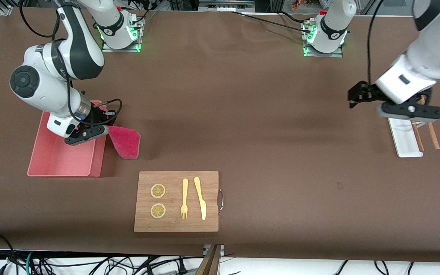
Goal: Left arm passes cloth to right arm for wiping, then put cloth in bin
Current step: 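Lower the cloth with the right gripper while the left gripper withdraws, then wipe the table with the cloth in the right gripper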
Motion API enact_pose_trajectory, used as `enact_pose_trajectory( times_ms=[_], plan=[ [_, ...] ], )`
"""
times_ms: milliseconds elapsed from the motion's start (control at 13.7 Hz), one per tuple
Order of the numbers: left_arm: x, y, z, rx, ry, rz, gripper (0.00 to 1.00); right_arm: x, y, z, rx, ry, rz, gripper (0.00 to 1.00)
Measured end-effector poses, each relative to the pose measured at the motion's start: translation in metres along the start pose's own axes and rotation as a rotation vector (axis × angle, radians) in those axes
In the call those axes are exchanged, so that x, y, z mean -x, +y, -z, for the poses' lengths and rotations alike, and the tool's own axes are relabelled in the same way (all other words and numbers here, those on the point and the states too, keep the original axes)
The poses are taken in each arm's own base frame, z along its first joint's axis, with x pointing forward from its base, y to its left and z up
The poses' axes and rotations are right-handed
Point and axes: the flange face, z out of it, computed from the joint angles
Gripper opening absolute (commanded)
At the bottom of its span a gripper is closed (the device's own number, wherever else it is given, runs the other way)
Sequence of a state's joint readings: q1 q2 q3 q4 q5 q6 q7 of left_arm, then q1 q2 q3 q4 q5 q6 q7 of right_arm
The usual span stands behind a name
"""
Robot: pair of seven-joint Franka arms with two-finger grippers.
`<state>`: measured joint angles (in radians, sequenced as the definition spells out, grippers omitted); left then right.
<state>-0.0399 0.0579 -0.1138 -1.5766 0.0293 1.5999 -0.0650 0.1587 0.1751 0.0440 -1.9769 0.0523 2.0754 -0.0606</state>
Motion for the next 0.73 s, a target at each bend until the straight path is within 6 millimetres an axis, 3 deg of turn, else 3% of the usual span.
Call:
enact_pose_trajectory(
  times_ms=[146, 510, 583, 728],
  plan=[
    [0.017, -0.013, -0.004, -0.003, -0.033, 0.014, 1.00, 0.007, -0.006, -0.027, 0.011, -0.047, -0.077, 0.00],
    [0.019, -0.007, -0.005, -0.004, -0.039, 0.004, 1.00, 0.006, -0.014, -0.111, 0.013, -0.083, -0.155, 0.00],
    [0.019, -0.007, -0.005, -0.004, -0.039, 0.004, 1.00, 0.005, -0.022, -0.122, 0.015, -0.084, -0.165, 0.00],
    [0.019, -0.007, -0.005, -0.004, -0.039, 0.004, 1.00, 0.001, -0.058, -0.142, 0.020, -0.070, -0.194, 0.00]
  ],
)
